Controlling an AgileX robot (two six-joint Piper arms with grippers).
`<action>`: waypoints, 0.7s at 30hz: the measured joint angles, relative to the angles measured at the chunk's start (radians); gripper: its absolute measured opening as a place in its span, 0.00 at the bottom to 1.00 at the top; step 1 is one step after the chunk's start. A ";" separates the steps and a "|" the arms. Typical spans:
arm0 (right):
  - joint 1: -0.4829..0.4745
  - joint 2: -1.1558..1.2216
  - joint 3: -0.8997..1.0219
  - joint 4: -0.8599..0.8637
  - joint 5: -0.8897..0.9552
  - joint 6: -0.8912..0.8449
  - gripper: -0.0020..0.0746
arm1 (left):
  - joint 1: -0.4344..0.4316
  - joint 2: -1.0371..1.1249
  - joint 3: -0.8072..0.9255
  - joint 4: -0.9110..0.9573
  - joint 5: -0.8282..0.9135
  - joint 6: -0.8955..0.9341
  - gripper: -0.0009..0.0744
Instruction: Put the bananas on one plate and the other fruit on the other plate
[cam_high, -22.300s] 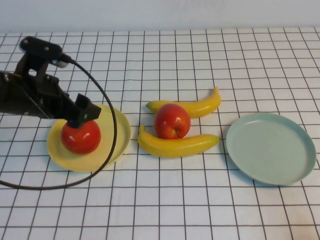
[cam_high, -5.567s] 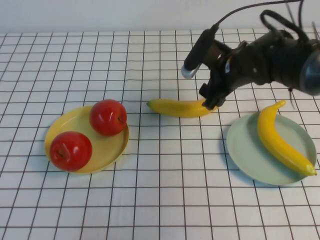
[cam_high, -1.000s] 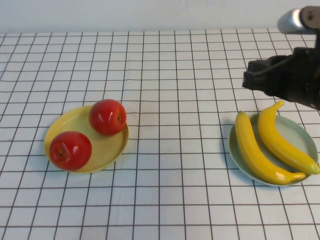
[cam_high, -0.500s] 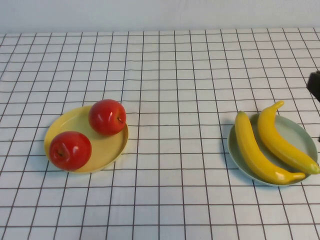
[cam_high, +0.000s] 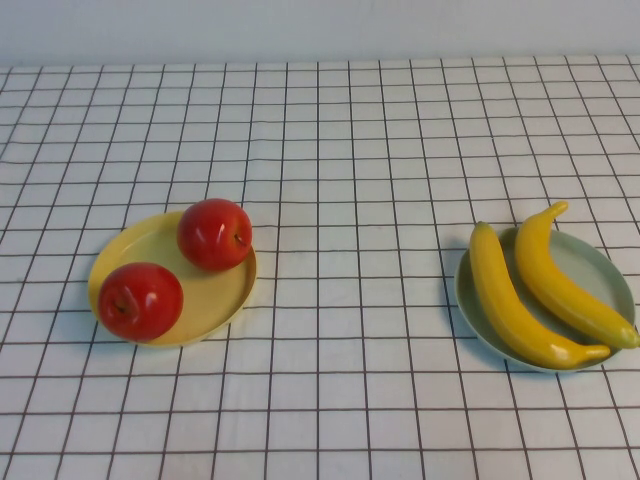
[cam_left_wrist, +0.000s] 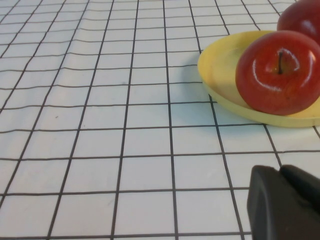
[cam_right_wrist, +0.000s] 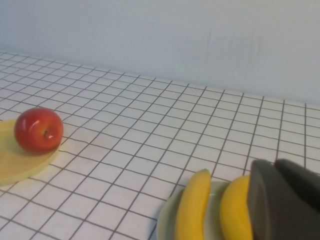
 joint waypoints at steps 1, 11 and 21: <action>0.000 -0.017 0.008 -0.002 0.011 0.000 0.01 | 0.000 0.000 0.000 0.000 0.000 0.000 0.01; -0.002 -0.113 0.132 0.055 0.062 0.000 0.01 | 0.000 0.000 0.000 0.000 0.000 0.000 0.01; -0.241 -0.159 0.394 0.478 -0.284 -0.382 0.01 | 0.000 0.000 0.000 0.000 0.000 0.000 0.01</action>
